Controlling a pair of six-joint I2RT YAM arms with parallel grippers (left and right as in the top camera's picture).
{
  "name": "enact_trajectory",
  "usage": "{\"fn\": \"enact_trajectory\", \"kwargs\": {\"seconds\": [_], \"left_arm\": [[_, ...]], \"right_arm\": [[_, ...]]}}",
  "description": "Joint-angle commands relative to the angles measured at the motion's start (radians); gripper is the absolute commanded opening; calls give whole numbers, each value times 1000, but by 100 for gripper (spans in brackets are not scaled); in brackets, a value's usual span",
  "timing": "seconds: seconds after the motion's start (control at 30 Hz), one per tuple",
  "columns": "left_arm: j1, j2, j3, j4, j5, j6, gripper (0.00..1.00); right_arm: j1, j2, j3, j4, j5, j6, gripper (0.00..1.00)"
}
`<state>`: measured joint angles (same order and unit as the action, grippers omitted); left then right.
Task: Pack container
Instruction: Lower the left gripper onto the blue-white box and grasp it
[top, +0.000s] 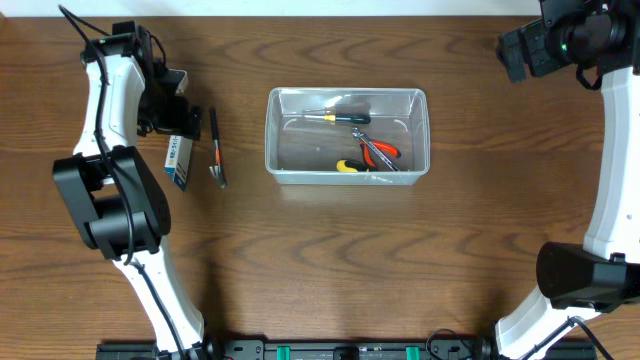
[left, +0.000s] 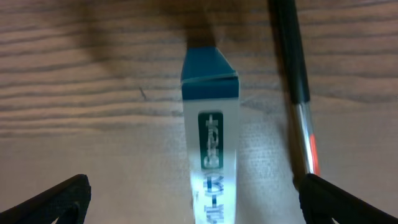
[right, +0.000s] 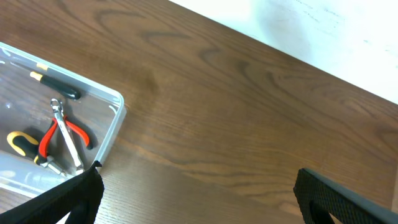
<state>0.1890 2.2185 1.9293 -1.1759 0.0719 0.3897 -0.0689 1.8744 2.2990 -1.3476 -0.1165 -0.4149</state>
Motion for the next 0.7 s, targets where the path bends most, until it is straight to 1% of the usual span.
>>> {"fn": "enact_trajectory", "kwargs": {"seconds": [0.0,0.3,0.5,0.67], "left_arm": [[6,24,-46,41,8,-10,98],[6,24,-180,192,8,-29,98],[6,24,-281,256,8,-29,98],[6,24,-305,271,8,-29,98]], "right_arm": [[-3,4,-3,1,-7,18,99],[-3,4,-3,1,-6,18,99],[-3,4,-3,1,-2,18,99],[-3,4,-3,-1,12,18,99]]}}
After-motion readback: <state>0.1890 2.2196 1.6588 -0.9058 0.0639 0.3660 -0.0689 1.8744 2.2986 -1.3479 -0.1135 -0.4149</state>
